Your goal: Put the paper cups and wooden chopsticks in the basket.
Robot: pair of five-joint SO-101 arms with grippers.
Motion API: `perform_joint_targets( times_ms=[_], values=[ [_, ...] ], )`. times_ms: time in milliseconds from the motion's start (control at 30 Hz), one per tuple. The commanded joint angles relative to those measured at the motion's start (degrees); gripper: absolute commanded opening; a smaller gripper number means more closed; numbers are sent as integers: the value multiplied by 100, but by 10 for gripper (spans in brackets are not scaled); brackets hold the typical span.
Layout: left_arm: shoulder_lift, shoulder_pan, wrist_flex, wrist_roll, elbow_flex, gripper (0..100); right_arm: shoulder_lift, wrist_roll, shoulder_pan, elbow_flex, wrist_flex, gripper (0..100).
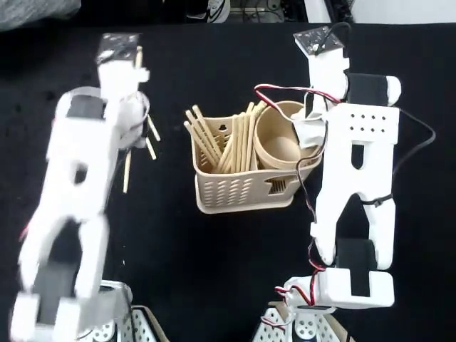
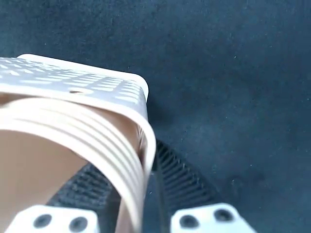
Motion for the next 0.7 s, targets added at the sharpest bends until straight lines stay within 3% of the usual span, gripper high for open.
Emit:
perform_joint_targets(
  times_ms=[0, 233, 400, 667],
  values=[
    [-3323, -101, -1855, 123, 2677, 28, -286, 53, -70, -48, 88, 12],
    [-7218, -101, -4044, 624, 5209, 28, -277, 0, -44, 92, 105, 12],
    [-9442, 418, -5635, 624, 6633, 29, -295, -440, -70, 277, 9, 12],
    [-8264, 1437, -5785, 668, 5279, 29, -268, -484, -70, 268, -53, 12]
  ],
)
